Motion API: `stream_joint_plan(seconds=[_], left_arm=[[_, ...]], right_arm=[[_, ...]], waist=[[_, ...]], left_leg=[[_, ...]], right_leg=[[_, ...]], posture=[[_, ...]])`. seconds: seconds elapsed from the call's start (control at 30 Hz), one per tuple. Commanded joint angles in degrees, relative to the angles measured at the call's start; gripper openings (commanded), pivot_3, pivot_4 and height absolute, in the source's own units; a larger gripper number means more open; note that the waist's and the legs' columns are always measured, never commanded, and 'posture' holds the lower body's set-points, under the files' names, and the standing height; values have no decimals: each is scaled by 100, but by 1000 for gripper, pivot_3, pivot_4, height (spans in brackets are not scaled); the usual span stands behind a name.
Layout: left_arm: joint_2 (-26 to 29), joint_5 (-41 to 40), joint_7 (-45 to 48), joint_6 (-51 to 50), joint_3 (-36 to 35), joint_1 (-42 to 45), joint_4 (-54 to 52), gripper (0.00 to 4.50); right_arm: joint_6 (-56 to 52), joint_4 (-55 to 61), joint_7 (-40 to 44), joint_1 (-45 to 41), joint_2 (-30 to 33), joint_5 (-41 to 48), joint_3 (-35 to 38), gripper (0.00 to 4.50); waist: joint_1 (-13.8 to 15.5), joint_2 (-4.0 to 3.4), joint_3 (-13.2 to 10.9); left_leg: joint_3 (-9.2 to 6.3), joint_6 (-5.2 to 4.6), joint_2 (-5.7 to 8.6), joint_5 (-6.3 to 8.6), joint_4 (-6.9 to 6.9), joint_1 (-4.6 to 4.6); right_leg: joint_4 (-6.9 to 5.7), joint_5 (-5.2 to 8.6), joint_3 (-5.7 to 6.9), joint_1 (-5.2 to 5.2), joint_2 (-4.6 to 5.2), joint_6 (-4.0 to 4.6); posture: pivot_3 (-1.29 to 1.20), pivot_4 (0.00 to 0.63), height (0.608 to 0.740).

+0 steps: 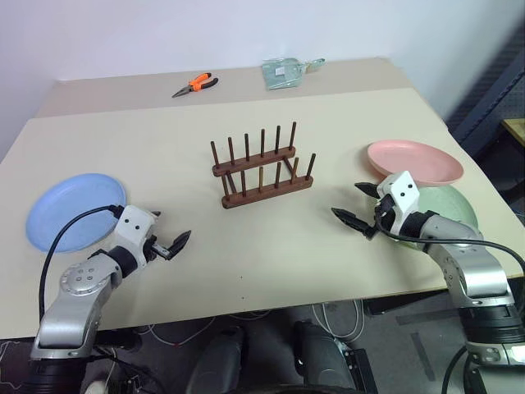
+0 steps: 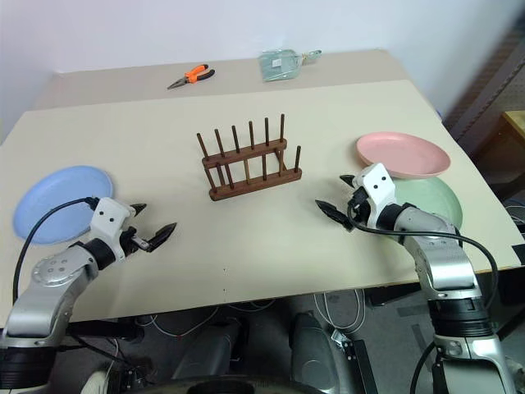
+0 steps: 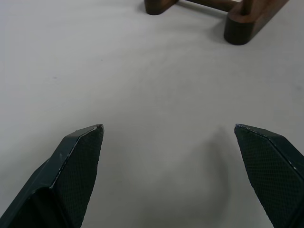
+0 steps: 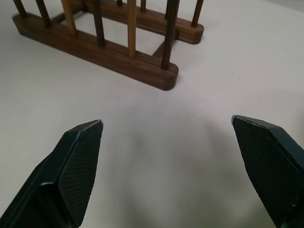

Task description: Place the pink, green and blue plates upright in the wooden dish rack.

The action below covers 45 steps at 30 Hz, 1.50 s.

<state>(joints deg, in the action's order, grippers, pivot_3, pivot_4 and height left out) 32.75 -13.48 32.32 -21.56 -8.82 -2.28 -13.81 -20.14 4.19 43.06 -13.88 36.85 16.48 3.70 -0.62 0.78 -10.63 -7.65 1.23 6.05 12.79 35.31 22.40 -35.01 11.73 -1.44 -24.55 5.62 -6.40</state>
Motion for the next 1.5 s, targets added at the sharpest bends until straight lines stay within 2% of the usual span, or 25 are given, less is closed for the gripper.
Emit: stream_joint_plan(seconds=[0.03,0.2,0.3,0.43,0.6,0.7,0.9,0.93,1.1,1.27,1.3,1.43,1.5], left_arm=[[-92,75,5,219,133,178,75,4500],[-172,-47,407,219,467,720,502,4500],[-155,161,740,329,900,1334,1063,4500],[-256,449,1228,816,1434,2241,2205,4500],[-762,689,1713,1365,1839,3470,4021,4500],[-915,822,1833,1664,1896,3808,4657,3739],[-835,792,2201,1837,1870,3688,4601,891],[-786,801,2271,1868,1885,3618,4529,788],[-481,592,2796,1890,1908,3186,3692,788],[-60,171,3511,1437,1888,2773,2535,788],[41,146,3583,1334,1864,2737,2432,1843],[343,503,3317,1335,1803,2698,2611,3758],[478,644,3121,1269,1771,2646,2748,4489]], right_arm=[[196,-35,0,-198,-98,-60,-38,4435],[46,77,105,-239,-235,45,-134,4435],[104,245,-163,-195,-370,-126,-189,4435],[54,665,-446,-27,-489,-256,-266,4435],[-130,1291,-791,358,-554,-396,-327,4435],[-286,1603,-1009,554,-597,-425,-256,4500],[-481,1894,-1171,737,-571,-446,-215,4500],[-464,1880,-1183,760,-552,-493,-235,4500],[-384,1689,-1163,797,-451,-544,-88,4500],[-221,1362,-1099,860,-206,-565,233,4500],[-176,1284,-1059,870,-149,-570,294,4500],[-72,1164,-903,917,10,-582,348,4500],[-53,1191,-815,952,47,-570,337,4500]], waist=[[-1,0,0],[5,0,0],[18,1,0],[17,1,0],[55,3,2],[72,5,3],[55,6,5],[47,5,5],[-20,4,6],[-3,5,4],[0,5,3],[-2,5,3],[-13,5,3]], left_leg=[[0,0,0,0,0,0],[0,0,0,0,1,0],[-1,0,2,-1,2,0],[-2,0,4,-1,2,0],[-5,0,6,-1,6,0],[-2,0,8,-1,7,0],[-2,0,6,-1,7,-1],[-5,0,5,-1,7,-2],[-5,-1,5,-1,4,-3],[-5,-1,5,-1,3,-2],[-5,-1,6,-1,4,-1],[-5,-1,5,-1,4,-1],[-5,-1,5,-1,3,-1]], right_leg=[[0,0,0,0,0,0],[-1,-1,1,0,-1,-1],[0,-4,4,2,-1,-6],[-1,-11,4,1,-1,-18],[-2,-13,6,3,-1,-21],[0,-13,5,4,1,-23],[-2,-13,4,4,0,-23],[-3,-13,5,4,-1,-23],[-4,-12,4,3,-1,-24],[-3,-11,4,3,1,-23],[-3,-11,4,3,1,-23],[-4,-7,4,3,0,-17],[-4,-7,4,3,0,-17]], posture=[[0,150,739],[0,150,739],[0,150,739],[0,150,739],[0,150,739],[0,150,739],[0,150,739],[0,150,739],[0,150,739],[0,150,739],[0,150,739],[0,150,739],[0,150,739]])
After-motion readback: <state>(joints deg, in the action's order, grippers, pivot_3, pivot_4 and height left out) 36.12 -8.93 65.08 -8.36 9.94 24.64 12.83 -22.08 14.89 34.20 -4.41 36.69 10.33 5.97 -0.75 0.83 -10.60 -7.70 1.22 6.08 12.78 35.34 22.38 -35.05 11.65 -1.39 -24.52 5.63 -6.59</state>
